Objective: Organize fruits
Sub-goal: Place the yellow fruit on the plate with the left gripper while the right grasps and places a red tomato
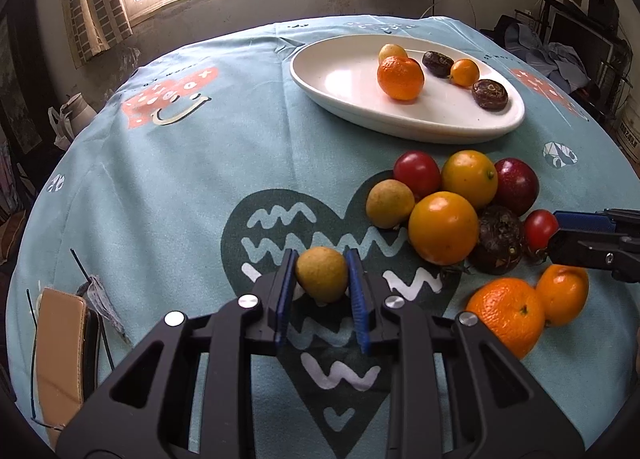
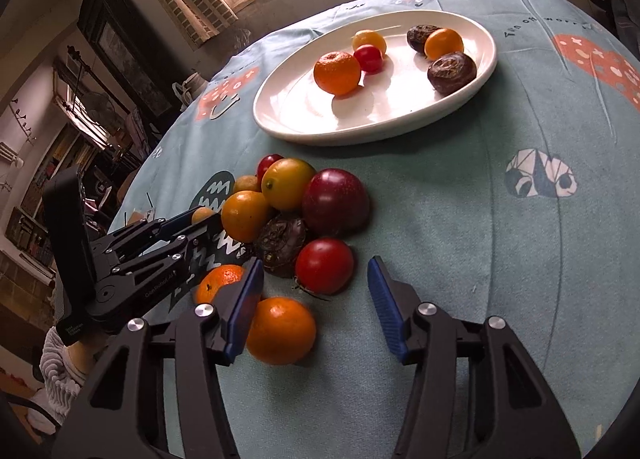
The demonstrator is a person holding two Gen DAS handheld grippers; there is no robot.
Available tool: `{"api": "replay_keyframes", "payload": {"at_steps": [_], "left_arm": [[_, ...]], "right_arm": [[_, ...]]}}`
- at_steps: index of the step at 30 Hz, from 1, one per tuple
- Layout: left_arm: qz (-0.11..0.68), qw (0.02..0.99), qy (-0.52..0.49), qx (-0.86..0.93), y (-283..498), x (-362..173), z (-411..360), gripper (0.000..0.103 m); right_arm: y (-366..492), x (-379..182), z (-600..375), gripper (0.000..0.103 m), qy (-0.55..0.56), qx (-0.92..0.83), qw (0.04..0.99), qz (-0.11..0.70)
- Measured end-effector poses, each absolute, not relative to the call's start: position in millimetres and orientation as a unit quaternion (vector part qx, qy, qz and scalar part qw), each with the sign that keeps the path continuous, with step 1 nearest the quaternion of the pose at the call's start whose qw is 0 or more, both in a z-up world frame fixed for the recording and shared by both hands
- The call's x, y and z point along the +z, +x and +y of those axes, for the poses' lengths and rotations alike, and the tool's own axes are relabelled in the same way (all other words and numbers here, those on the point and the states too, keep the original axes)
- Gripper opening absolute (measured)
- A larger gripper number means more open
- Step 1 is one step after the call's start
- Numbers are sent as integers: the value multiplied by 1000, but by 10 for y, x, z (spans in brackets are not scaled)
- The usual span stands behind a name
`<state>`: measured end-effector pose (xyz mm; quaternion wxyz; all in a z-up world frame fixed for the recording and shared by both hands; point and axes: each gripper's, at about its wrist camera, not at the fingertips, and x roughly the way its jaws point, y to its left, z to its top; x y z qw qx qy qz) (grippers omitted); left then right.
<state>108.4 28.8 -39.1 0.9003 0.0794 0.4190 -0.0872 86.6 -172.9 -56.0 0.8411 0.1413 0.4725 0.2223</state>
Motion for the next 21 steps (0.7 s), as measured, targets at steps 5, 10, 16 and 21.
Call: {"api": "replay_keyframes", "payload": {"at_steps": [5,10,16,21], "left_arm": [[418,901,88,-78,1074,-399,250,26],[418,901,82,-79,1079,-393,255,26],[405,908,59,-94,1043,-336,272,26],[376,918,58,-112,1101,-79,112,26]], "right_arm": [[879,-607,-1754,46,170,235,829,478],[908,-657,-1875,30,211,232,819,481],[857,-538,-1899,29,208,236,829,461],[844,-265,-2023,29,215,228,855,412]]}}
